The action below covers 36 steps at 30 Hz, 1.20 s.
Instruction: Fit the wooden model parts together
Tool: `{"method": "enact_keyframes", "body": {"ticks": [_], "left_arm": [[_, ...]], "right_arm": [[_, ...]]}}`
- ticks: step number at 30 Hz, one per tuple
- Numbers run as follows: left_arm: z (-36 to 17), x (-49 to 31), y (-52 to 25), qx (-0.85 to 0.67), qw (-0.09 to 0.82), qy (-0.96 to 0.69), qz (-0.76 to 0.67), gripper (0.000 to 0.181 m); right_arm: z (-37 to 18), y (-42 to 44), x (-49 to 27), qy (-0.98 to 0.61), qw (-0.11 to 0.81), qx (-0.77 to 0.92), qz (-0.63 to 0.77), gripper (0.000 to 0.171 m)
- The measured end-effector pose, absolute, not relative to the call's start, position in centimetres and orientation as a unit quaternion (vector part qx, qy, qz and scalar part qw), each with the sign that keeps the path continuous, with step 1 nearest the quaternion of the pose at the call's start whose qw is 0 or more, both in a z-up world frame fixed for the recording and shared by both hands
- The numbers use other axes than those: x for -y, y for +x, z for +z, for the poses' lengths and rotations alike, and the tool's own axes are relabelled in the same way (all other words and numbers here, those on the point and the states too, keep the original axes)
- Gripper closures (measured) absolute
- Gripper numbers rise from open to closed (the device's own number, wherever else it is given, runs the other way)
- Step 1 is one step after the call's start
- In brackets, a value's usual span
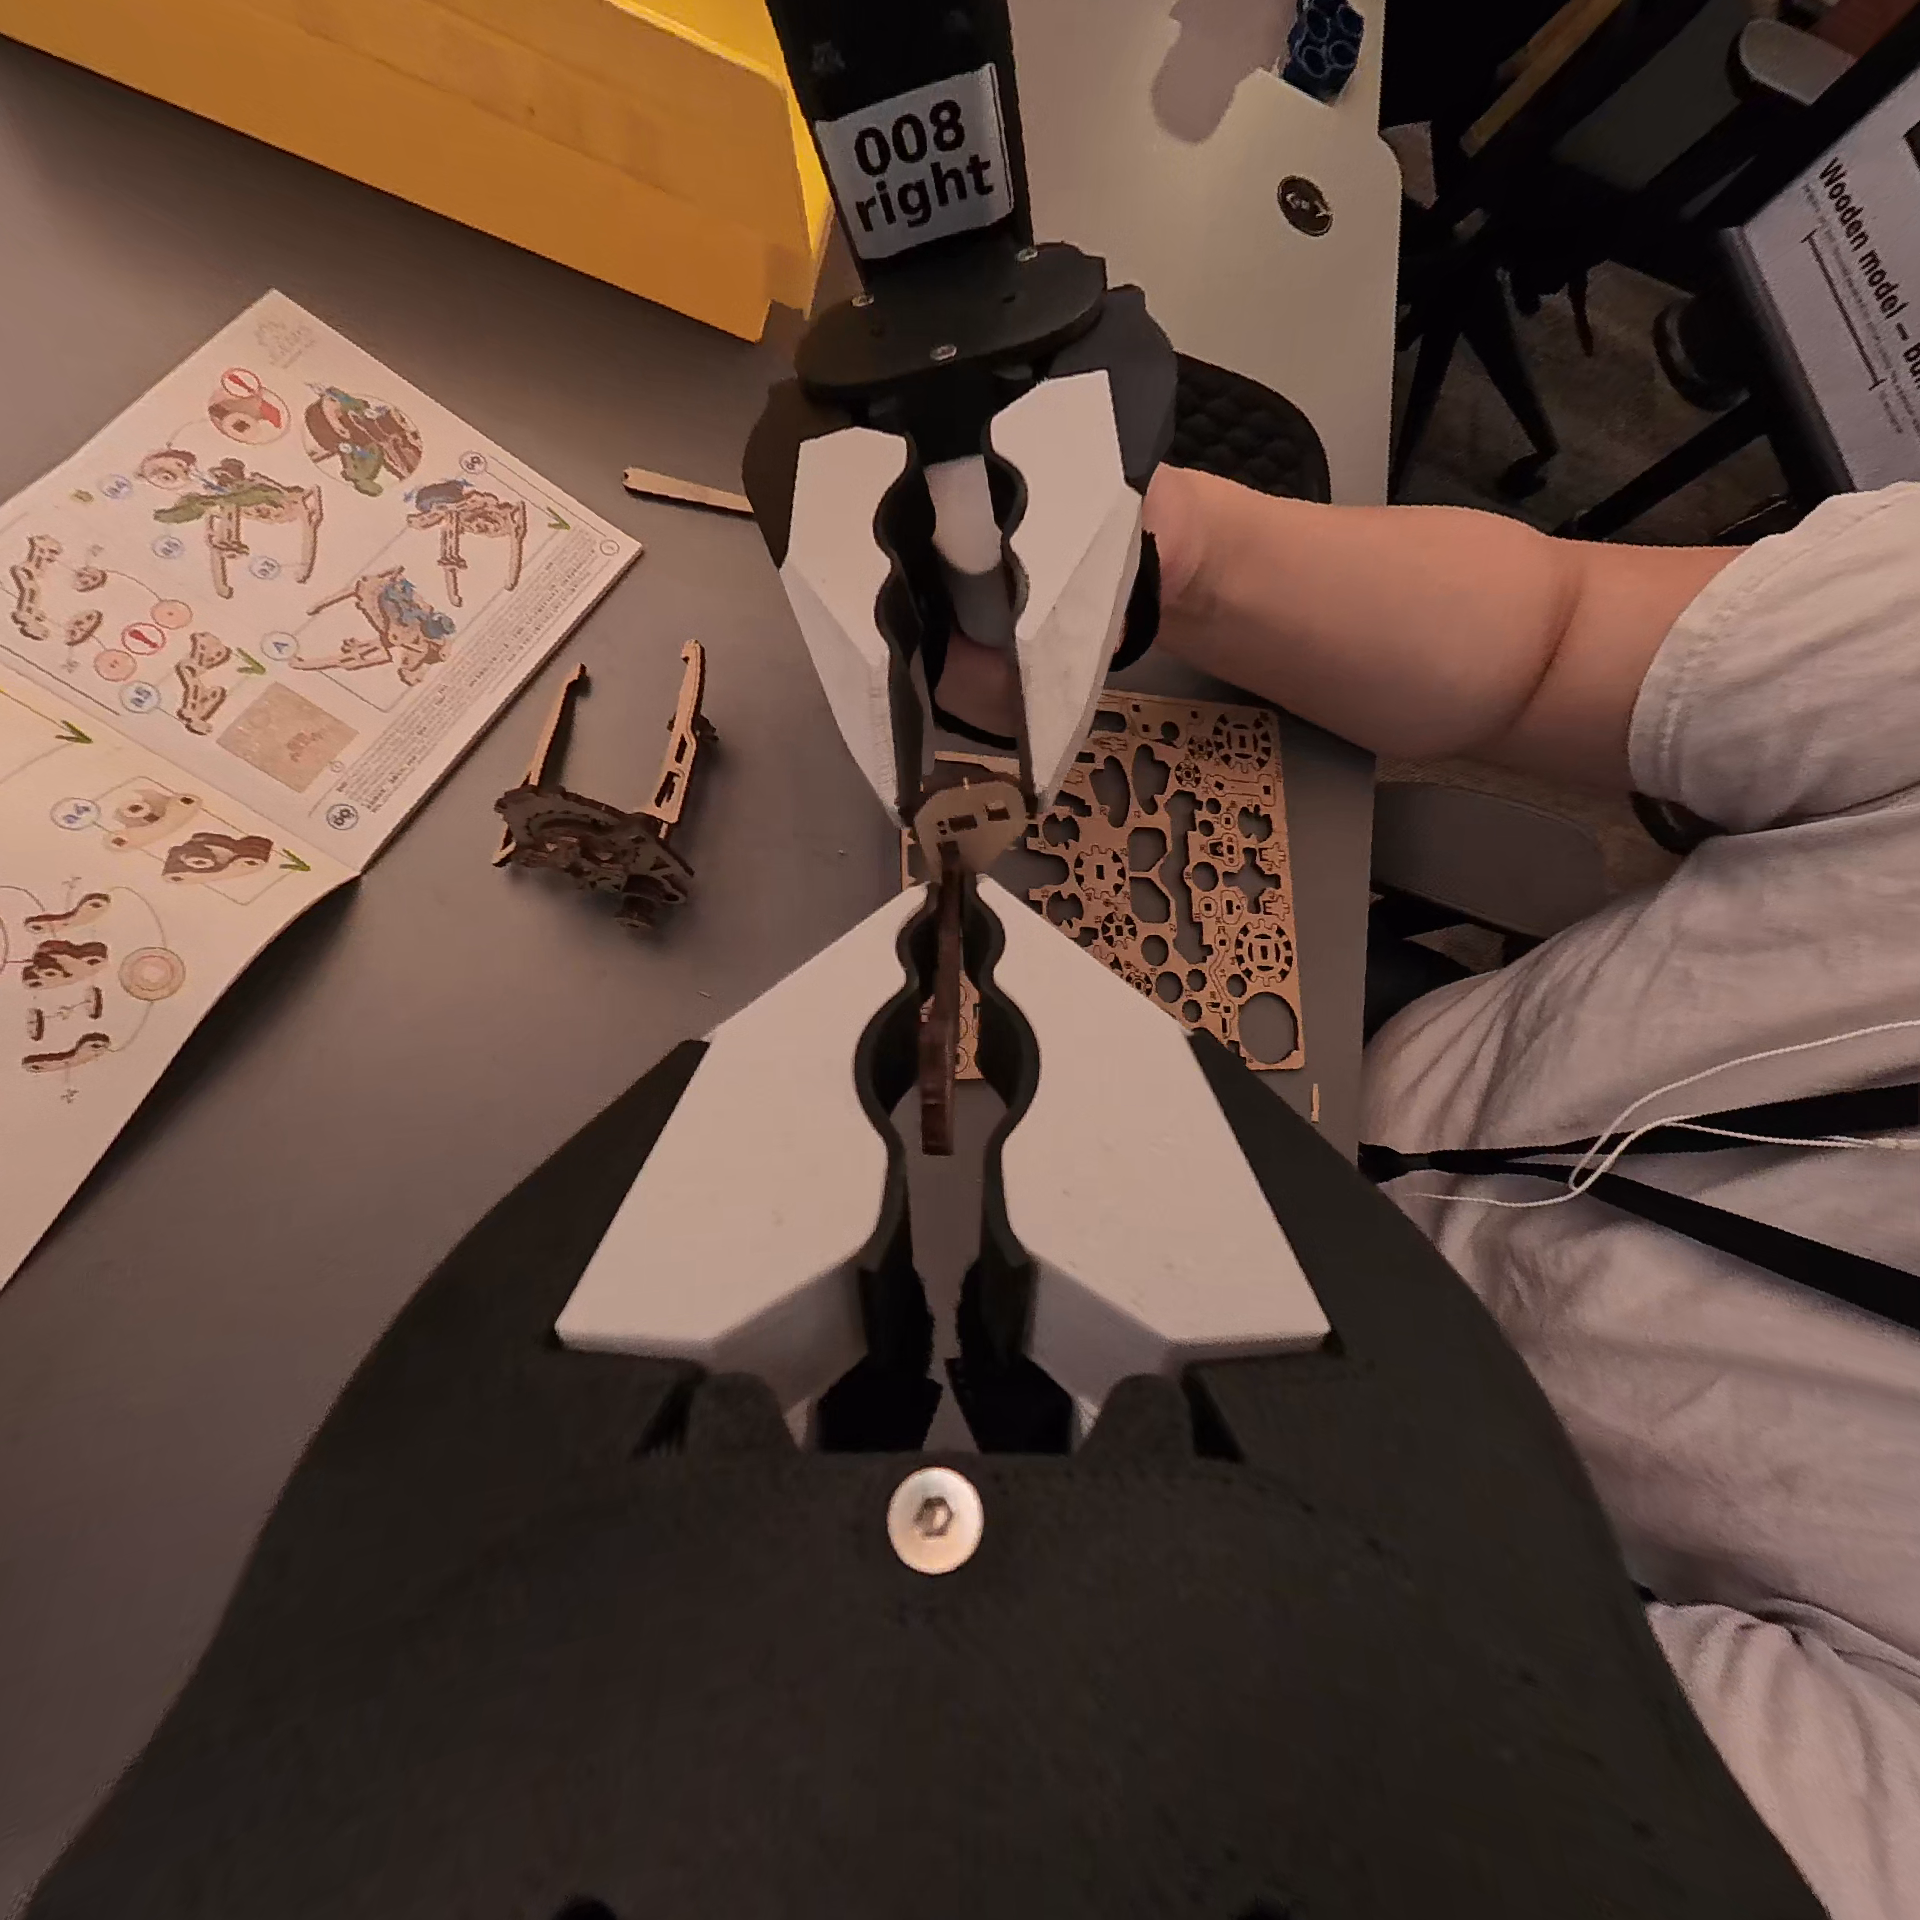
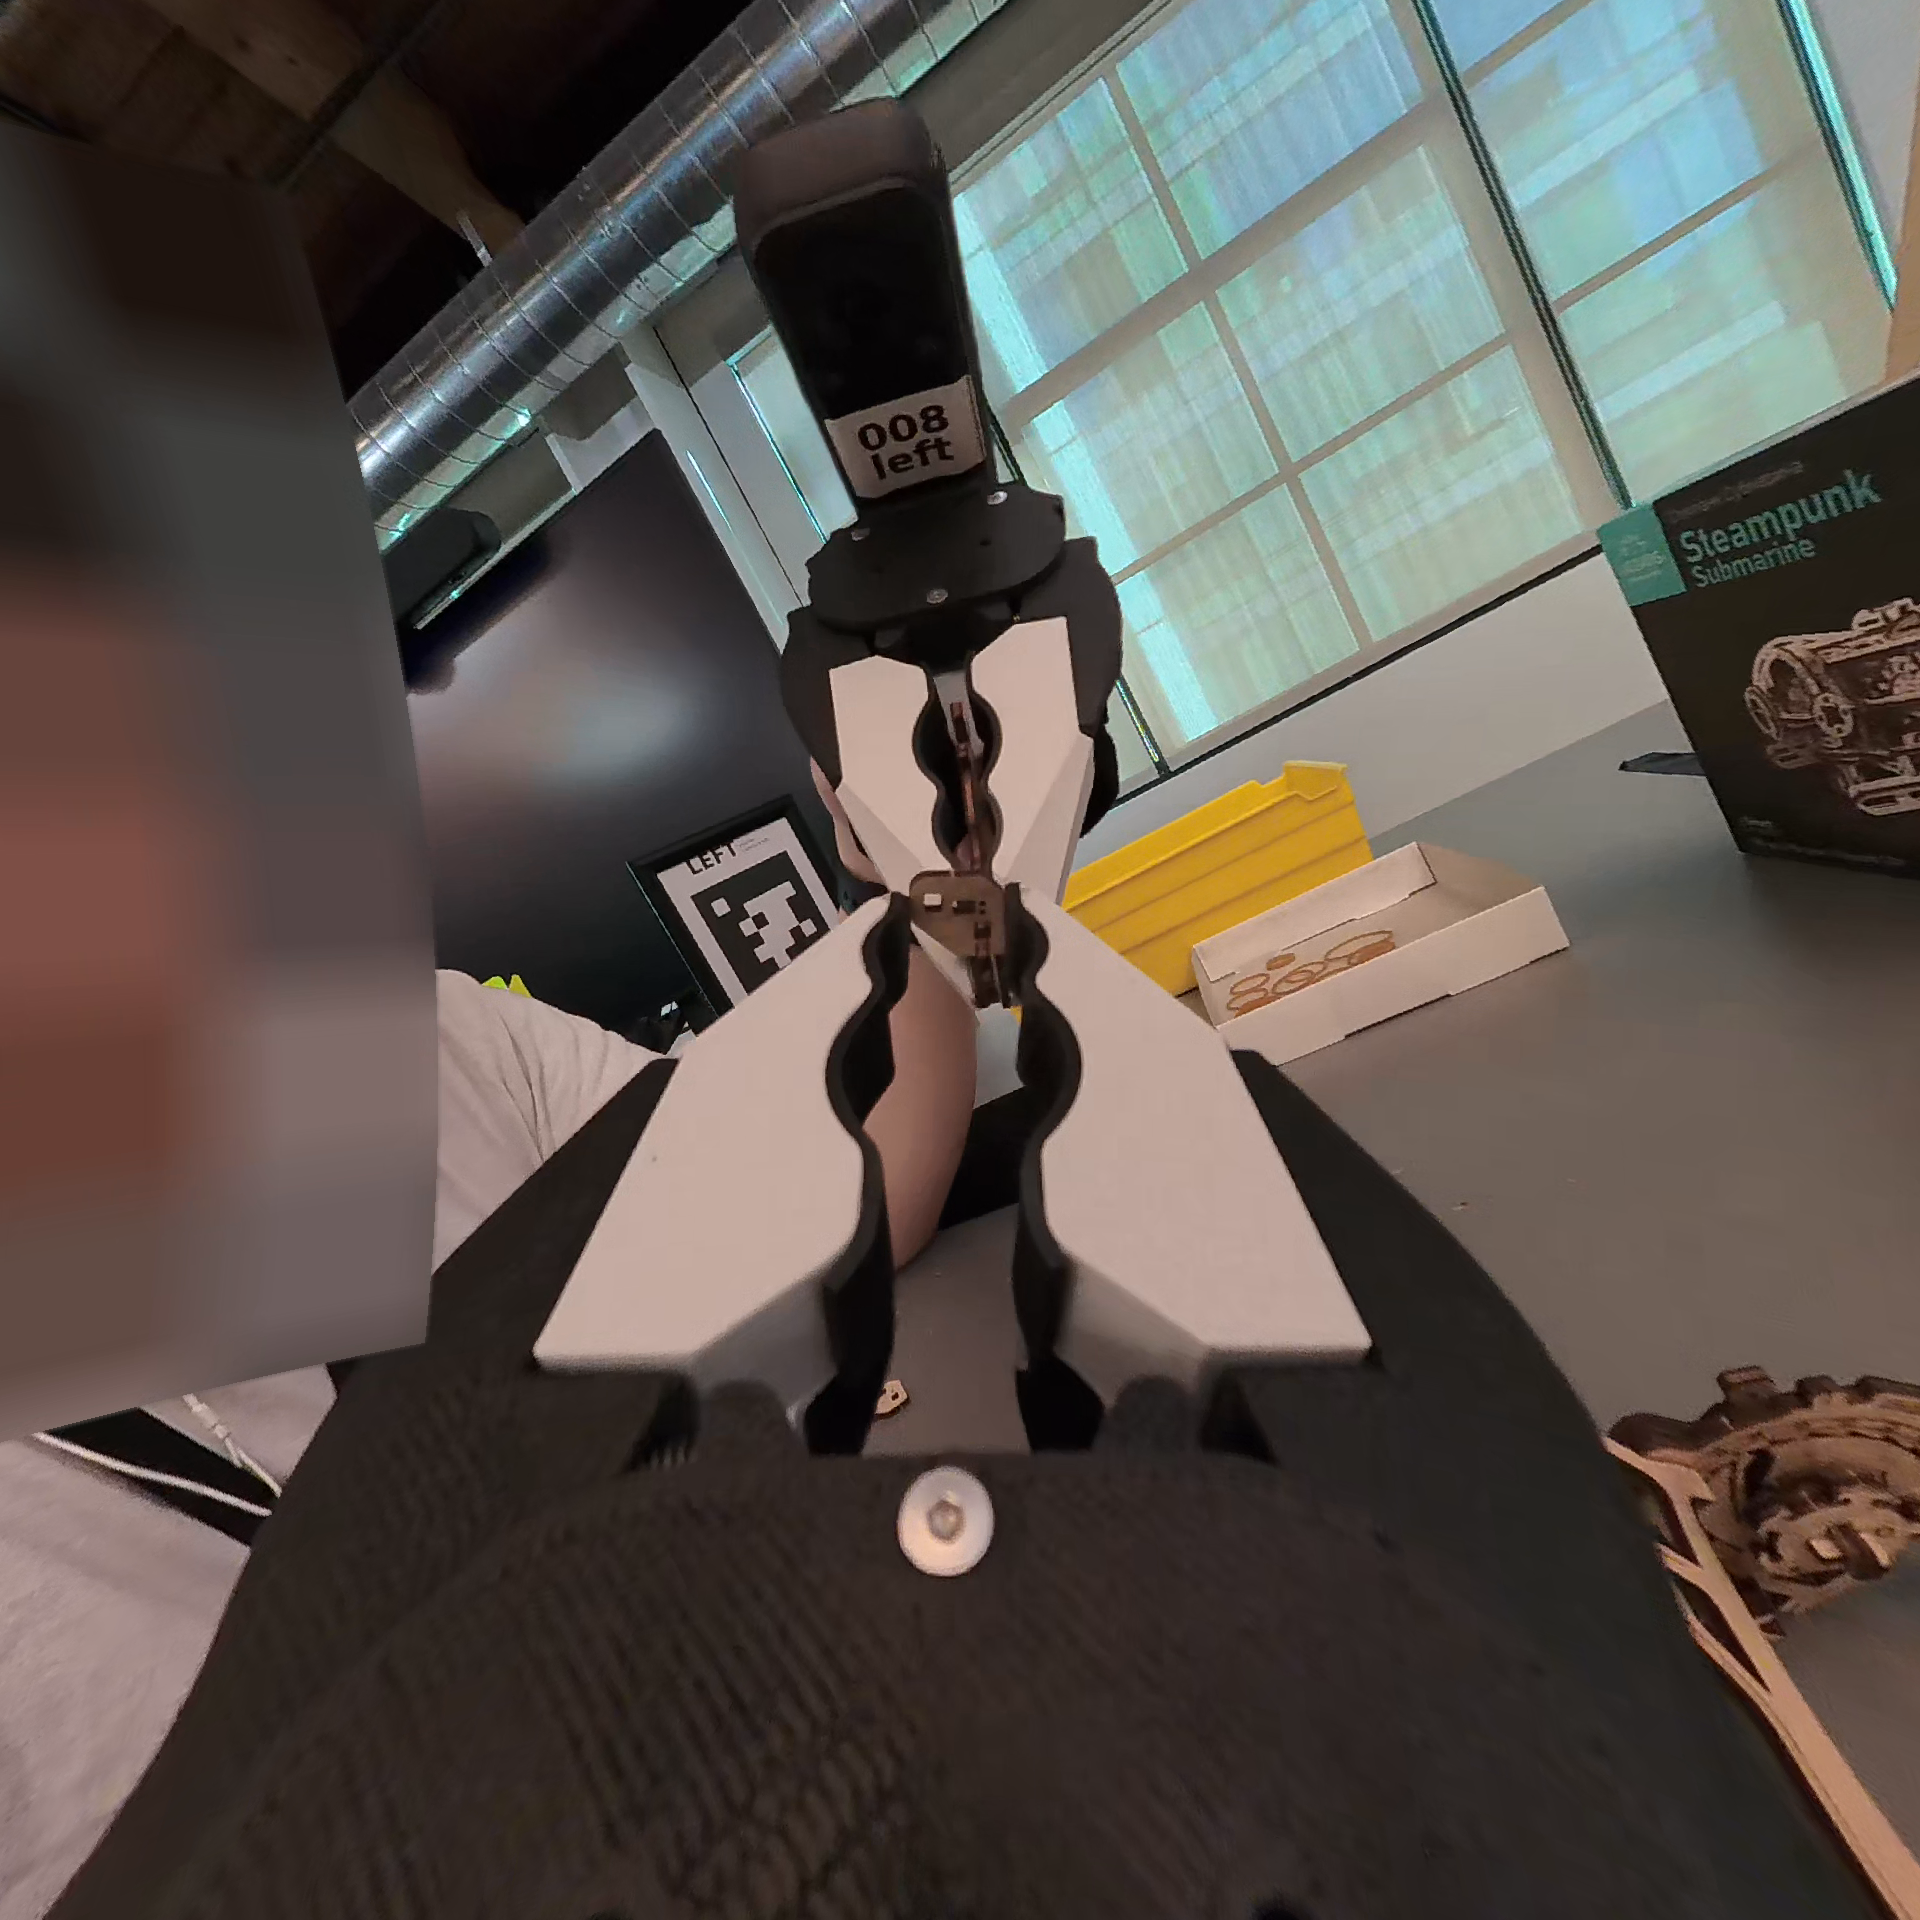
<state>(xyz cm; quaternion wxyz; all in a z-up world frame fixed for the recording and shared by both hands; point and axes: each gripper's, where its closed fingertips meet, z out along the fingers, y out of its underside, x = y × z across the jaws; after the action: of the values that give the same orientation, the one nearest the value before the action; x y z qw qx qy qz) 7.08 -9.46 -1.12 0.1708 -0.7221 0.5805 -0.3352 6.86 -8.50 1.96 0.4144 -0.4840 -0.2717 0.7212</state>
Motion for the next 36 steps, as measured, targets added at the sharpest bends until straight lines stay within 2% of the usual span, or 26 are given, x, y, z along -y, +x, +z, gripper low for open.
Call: {"method": "enact_keyframes", "body": {"ticks": [11, 14, 18, 24, 31, 36], "left_arm": [[-1.5, 9.1, 7.0, -0.566, 0.161, -0.736, -0.334, 0.181], [-2.4, 7.8, 6.6, -0.555, 0.169, -0.760, -0.295, 0.181], [-2.8, 7.9, 7.1, -0.556, 0.160, -0.758, -0.302, 0.181], [-3.1, 8.4, 6.9, -0.567, 0.147, -0.752, -0.302, 0.181], [-5.5, 9.6, 4.7, -0.560, 0.094, -0.765, -0.304, 0.181], [-10.6, 12.0, 0.0, -0.537, 0.033, -0.797, -0.276, 0.181]], "right_arm": [[1.8, 6.7, 8.2, -0.499, 0.410, 0.259, 0.718, 0.154], [2.1, 6.7, 8.4, -0.498, 0.405, 0.256, 0.723, 0.155], [1.9, 7.0, 7.4, -0.515, 0.437, 0.247, 0.695, 0.155], [1.4, 7.4, 6.7, -0.522, 0.434, 0.233, 0.696, 0.155], [-0.3, 5.4, 8.3, -0.543, 0.361, 0.269, 0.709, 0.155], [-2.9, 2.6, 9.3, -0.586, 0.305, 0.286, 0.694, 0.155]]}}
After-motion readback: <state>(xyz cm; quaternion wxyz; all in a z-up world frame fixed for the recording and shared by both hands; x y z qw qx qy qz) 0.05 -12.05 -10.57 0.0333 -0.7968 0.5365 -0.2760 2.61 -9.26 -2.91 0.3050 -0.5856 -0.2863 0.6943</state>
